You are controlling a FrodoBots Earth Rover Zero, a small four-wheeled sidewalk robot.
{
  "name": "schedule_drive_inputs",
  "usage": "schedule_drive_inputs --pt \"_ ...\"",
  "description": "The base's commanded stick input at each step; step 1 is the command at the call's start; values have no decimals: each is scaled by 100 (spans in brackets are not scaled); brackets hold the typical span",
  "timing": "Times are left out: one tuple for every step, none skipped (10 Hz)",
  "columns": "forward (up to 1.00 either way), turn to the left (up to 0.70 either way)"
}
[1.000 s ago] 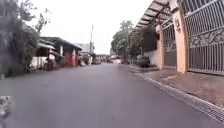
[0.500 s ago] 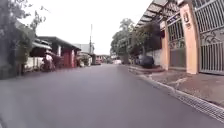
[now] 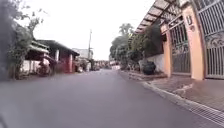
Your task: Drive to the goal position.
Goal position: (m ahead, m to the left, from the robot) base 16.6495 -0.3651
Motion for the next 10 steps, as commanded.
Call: schedule_drive_inputs --pt "100 0" --pt "100 0" --pt "100 0" --pt "100 0" --pt "100 2" --pt "100 2" --pt "100 2" --pt "100 2" --pt "100 2" --pt "100 2"
